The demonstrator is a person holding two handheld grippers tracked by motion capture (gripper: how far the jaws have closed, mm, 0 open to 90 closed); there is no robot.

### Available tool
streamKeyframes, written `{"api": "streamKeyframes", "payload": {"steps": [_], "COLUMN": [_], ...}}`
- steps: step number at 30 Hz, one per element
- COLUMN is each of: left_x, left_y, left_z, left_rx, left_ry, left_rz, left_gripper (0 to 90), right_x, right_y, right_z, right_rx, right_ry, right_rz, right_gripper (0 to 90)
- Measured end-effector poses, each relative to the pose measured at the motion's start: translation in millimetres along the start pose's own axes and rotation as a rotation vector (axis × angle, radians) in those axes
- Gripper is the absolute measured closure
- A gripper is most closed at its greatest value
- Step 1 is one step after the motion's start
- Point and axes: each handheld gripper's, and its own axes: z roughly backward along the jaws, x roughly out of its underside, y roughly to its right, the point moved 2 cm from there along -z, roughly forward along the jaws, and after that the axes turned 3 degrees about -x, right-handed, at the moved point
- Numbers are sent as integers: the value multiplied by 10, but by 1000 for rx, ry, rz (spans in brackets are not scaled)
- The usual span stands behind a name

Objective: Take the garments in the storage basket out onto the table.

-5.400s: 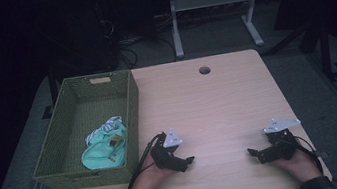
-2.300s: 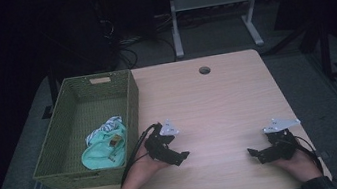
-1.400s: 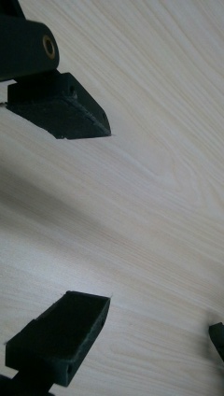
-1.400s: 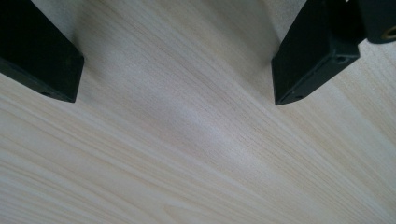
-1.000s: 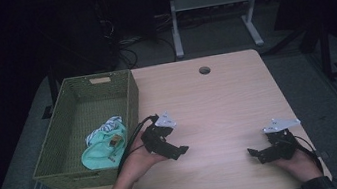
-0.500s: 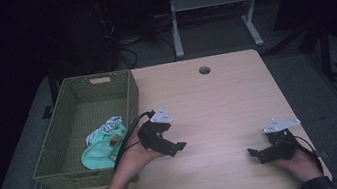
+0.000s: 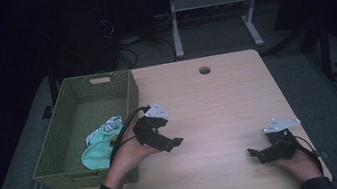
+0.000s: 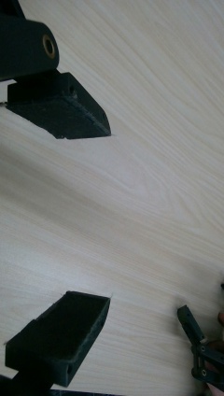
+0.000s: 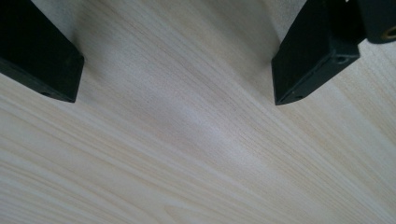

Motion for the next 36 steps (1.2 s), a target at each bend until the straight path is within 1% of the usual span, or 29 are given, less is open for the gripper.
{"api": "streamKeyframes", "payload": {"steps": [1, 3, 12, 13, 16, 20, 21, 24, 25, 27, 31, 32, 36], "left_x": [-12, -23, 5, 9, 21, 30, 32, 45, 51, 59, 78, 84, 94], "left_y": [-14, -27, -83, -91, -109, -147, -158, -191, -195, -215, -232, -245, -268], "left_z": [14, 40, 135, 144, 164, 226, 237, 292, 302, 329, 370, 385, 425], "left_rx": [-1, -4, -15, -14, -15, -30, -35, -45, -46, -52, -49, -55, -60], "left_ry": [-3, 2, 18, 13, 12, 18, 22, 26, 27, 24, 27, 24, 34], "left_rz": [-8, 2, 15, 11, 14, 27, 22, 30, 36, 30, 41, 38, 49], "left_gripper": [144, 144, 143, 144, 144, 143, 144, 144, 144, 144, 144, 144, 144], "right_x": [0, 0, -1, -1, -1, -1, -1, -1, -1, -1, -1, -1, -1], "right_y": [0, 0, 3, 4, 4, 4, 4, 4, 4, 4, 4, 4, 4], "right_z": [0, 0, -1, -1, -1, -1, -1, -1, -1, -1, -1, -1, -1], "right_rx": [0, 0, 1, 1, 0, 0, 0, 0, 0, 0, 0, 0, 0], "right_ry": [0, 0, 2, 2, 2, 3, 3, 2, 2, 3, 3, 2, 3], "right_rz": [0, 0, 3, 5, 5, 5, 5, 5, 5, 5, 5, 5, 5], "right_gripper": [19, 19, 19, 19, 19, 19, 19, 19, 19, 19, 19, 19, 19]}}
